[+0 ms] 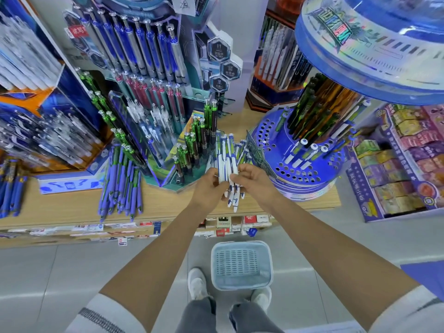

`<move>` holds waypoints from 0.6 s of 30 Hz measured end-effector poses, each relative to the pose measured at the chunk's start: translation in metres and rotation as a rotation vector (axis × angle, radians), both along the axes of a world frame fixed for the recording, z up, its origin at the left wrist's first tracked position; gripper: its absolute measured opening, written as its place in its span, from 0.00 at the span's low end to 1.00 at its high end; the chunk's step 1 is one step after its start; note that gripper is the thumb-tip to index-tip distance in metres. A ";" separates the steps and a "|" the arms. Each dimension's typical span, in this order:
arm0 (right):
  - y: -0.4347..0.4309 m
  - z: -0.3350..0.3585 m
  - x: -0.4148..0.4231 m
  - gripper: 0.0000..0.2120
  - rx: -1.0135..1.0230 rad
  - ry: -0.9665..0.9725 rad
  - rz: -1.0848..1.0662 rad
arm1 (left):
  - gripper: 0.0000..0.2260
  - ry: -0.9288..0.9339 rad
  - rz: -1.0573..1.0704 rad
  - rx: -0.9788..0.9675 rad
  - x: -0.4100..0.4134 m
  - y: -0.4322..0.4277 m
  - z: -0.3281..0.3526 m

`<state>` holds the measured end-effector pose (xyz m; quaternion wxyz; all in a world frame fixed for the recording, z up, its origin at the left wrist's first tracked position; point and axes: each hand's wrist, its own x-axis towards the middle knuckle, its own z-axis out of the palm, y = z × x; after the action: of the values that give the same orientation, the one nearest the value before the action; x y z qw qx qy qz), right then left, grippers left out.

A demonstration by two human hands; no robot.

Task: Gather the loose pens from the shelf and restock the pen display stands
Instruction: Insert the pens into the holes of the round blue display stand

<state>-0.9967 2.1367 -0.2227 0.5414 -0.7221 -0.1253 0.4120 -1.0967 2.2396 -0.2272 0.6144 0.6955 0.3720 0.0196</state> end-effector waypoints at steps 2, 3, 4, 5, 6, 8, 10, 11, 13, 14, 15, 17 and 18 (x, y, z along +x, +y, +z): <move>-0.002 0.001 -0.001 0.08 0.008 -0.009 0.004 | 0.08 0.018 0.003 -0.030 0.001 -0.002 0.002; -0.004 0.002 -0.002 0.09 0.012 -0.011 0.005 | 0.06 0.014 0.014 -0.056 0.001 -0.004 0.003; -0.005 0.003 -0.003 0.11 0.010 -0.015 0.006 | 0.05 0.003 0.031 -0.085 0.000 -0.005 0.005; -0.007 0.004 -0.005 0.13 0.006 -0.017 0.000 | 0.03 -0.007 0.051 -0.114 0.000 -0.007 0.008; -0.009 0.005 -0.006 0.16 0.003 -0.015 -0.012 | 0.02 -0.016 0.070 -0.132 -0.001 -0.008 0.010; -0.015 0.008 -0.011 0.19 0.013 -0.005 -0.037 | 0.03 -0.045 0.081 -0.173 -0.004 -0.011 0.013; -0.020 0.013 -0.017 0.17 0.042 0.006 -0.054 | 0.13 -0.095 0.035 -0.143 -0.008 -0.015 0.013; -0.023 0.014 -0.020 0.16 0.058 0.012 -0.060 | 0.20 -0.097 0.002 -0.083 -0.011 -0.017 0.013; -0.029 0.015 -0.025 0.16 0.085 0.019 -0.072 | 0.25 -0.087 -0.065 -0.019 -0.014 -0.019 0.011; -0.033 0.016 -0.027 0.15 0.097 0.020 -0.078 | 0.19 -0.099 -0.100 0.007 -0.015 -0.020 0.014; -0.037 0.017 -0.028 0.15 0.110 0.015 -0.082 | 0.15 -0.108 -0.125 0.032 -0.015 -0.022 0.017; -0.045 0.019 -0.028 0.13 0.121 -0.002 -0.088 | 0.15 -0.115 -0.164 0.080 -0.017 -0.025 0.021; -0.049 0.023 -0.029 0.13 0.123 -0.011 -0.085 | 0.16 -0.120 -0.179 0.100 -0.019 -0.028 0.021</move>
<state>-1.0254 2.0879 -0.2002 0.6012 -0.6942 -0.1227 0.3762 -1.1153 2.2117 -0.2059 0.5993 0.7533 0.2696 0.0247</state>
